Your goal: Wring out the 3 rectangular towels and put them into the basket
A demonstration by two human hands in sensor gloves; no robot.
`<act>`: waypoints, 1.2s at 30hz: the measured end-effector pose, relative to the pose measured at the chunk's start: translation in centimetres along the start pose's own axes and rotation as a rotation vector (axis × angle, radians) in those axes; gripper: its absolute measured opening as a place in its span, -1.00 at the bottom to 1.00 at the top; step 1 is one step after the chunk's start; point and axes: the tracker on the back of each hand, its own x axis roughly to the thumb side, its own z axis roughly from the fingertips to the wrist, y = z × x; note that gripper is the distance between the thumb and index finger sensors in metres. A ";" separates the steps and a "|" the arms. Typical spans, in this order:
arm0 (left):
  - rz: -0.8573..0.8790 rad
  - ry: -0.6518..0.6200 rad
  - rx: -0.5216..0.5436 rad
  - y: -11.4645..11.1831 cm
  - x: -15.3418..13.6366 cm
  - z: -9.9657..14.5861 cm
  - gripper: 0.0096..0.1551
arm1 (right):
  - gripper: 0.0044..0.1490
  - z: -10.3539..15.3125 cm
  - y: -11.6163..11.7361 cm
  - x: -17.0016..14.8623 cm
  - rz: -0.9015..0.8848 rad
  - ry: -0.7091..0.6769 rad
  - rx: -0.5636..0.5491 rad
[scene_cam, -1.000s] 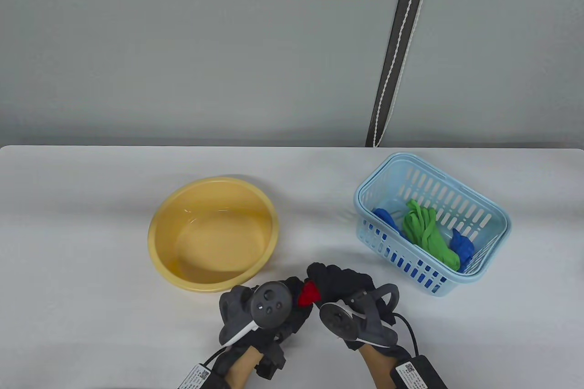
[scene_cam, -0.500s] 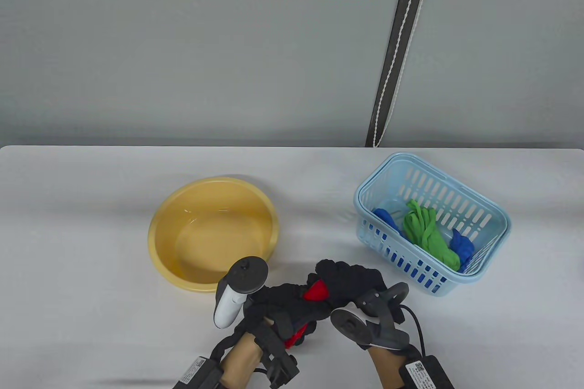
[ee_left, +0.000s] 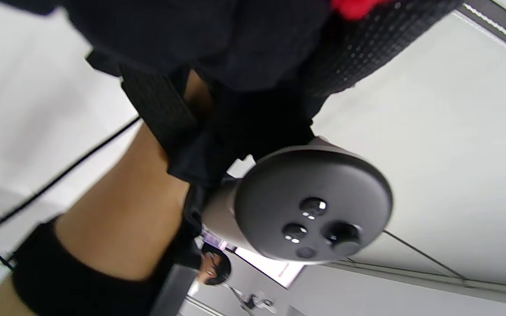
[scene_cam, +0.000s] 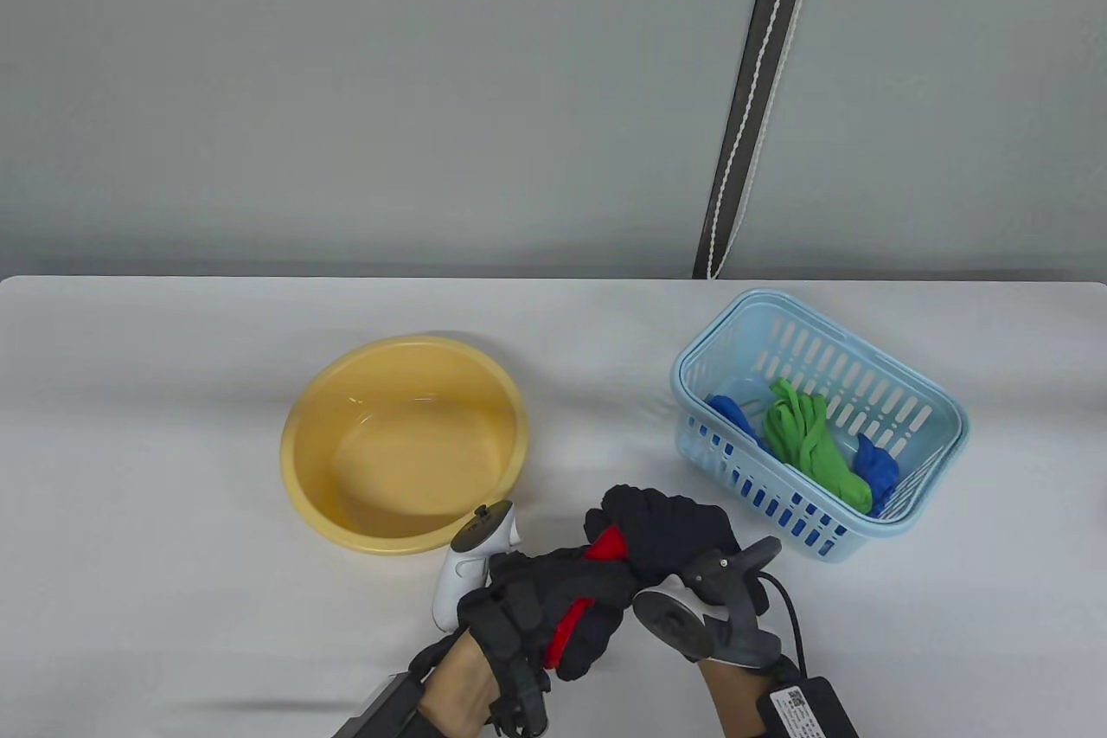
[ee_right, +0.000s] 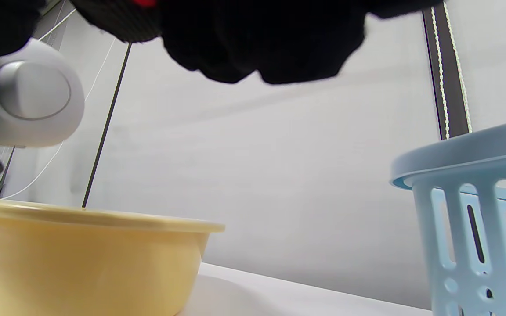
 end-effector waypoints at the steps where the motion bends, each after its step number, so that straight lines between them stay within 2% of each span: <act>1: 0.019 -0.005 -0.015 0.0 -0.2 -0.1 -0.62 | -0.50 0.0 0.0 0.0 0.005 0.000 -0.003; 10: 0.253 -0.087 -0.158 -1.8 -1.1 -0.9 -0.62 | -0.50 0.0 -0.6 0.3 0.005 -0.016 -0.078; 15: 0.382 -0.141 -0.242 -2.4 -1.8 -1.3 -0.62 | -0.50 0.0 -0.5 0.6 -0.011 -0.014 -0.082; 20: 0.279 -0.099 -0.212 -1.5 -1.6 -1.1 -0.61 | -0.48 0.1 -0.4 0.5 0.003 -0.025 -0.074; 25: -0.058 -0.009 -0.100 0.2 -0.3 0.0 -0.56 | -0.45 0.4 -0.3 0.6 0.019 -0.038 -0.022; 27: -0.369 0.068 -0.078 0.9 1.1 1.0 -0.51 | -0.43 0.8 -0.6 0.8 0.045 -0.059 0.003; 29: -0.553 0.093 0.012 0.9 2.0 1.8 -0.44 | -0.40 1.1 -0.5 1.0 0.061 -0.082 0.023; 33: -0.952 0.157 0.210 0.2 3.6 3.8 -0.32 | -0.29 1.0 -0.4 1.6 0.014 -0.159 0.143; 36: -1.073 0.172 0.237 -0.4 4.3 4.8 -0.29 | -0.22 1.1 -0.9 2.0 -0.034 -0.187 0.148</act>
